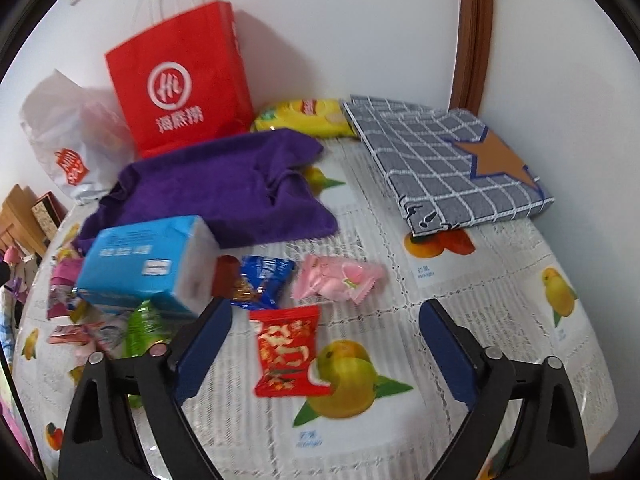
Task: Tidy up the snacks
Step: 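Close the right gripper on the pink wrapped candy while the left tool approaches the pink snack bag, then grasp the pink snack bag with the left gripper while the right gripper lifts the pink candy, then carry the pink bag and pink candy in both grippers toward the purple towel, then lower both held snacks onto the purple towel and open both grippers, then grasp the red snack packet with the right gripper while the left tool approaches the panda-print bag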
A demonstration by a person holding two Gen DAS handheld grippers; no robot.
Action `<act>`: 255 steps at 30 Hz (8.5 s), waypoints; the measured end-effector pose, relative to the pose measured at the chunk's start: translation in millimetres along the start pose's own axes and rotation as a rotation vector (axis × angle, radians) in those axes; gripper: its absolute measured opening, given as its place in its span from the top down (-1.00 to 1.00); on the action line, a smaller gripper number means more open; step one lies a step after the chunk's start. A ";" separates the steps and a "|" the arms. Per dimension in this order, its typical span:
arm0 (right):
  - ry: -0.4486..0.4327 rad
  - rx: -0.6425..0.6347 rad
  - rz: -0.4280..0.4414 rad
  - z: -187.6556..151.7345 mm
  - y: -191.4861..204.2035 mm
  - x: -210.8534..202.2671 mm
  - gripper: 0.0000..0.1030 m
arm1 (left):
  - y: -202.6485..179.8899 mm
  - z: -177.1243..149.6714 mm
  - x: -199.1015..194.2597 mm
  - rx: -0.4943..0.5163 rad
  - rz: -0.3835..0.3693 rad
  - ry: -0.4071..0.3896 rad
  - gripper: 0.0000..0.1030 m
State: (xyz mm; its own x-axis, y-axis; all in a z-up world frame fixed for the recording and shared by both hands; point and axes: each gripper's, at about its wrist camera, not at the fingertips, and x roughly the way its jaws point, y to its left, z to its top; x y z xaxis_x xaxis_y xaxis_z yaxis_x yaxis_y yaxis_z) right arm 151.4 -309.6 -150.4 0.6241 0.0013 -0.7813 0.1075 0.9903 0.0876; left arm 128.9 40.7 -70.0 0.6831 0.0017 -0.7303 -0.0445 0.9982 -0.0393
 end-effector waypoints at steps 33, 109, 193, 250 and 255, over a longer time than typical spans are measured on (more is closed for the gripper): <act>0.069 -0.055 0.030 15.2 4.6 75.7 0.37 | 37.5 8.8 49.4 -0.088 0.031 0.074 -0.99; -0.212 -0.208 0.149 49.4 98.1 -82.1 0.37 | -30.0 38.7 -30.7 0.062 -0.190 0.025 0.20; -0.033 -0.238 0.167 159.0 144.3 98.6 -0.55 | -24.2 136.9 164.9 0.048 -0.210 0.138 -0.24; 0.010 -0.128 0.054 14.2 37.3 1.3 -0.42 | 18.2 8.8 37.6 -0.039 -0.089 0.134 -0.32; 0.065 -0.131 0.045 -4.2 30.8 22.9 -0.40 | 18.3 5.4 49.5 -0.046 -0.093 0.158 -0.32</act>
State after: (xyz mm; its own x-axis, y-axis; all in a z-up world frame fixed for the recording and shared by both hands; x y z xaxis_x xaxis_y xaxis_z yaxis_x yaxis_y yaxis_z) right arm 165.8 -278.5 -168.2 0.5741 0.0505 -0.8172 -0.0241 0.9987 0.0448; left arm 165.8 59.4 -103.1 0.5629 -0.1031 -0.8201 -0.0222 0.9899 -0.1397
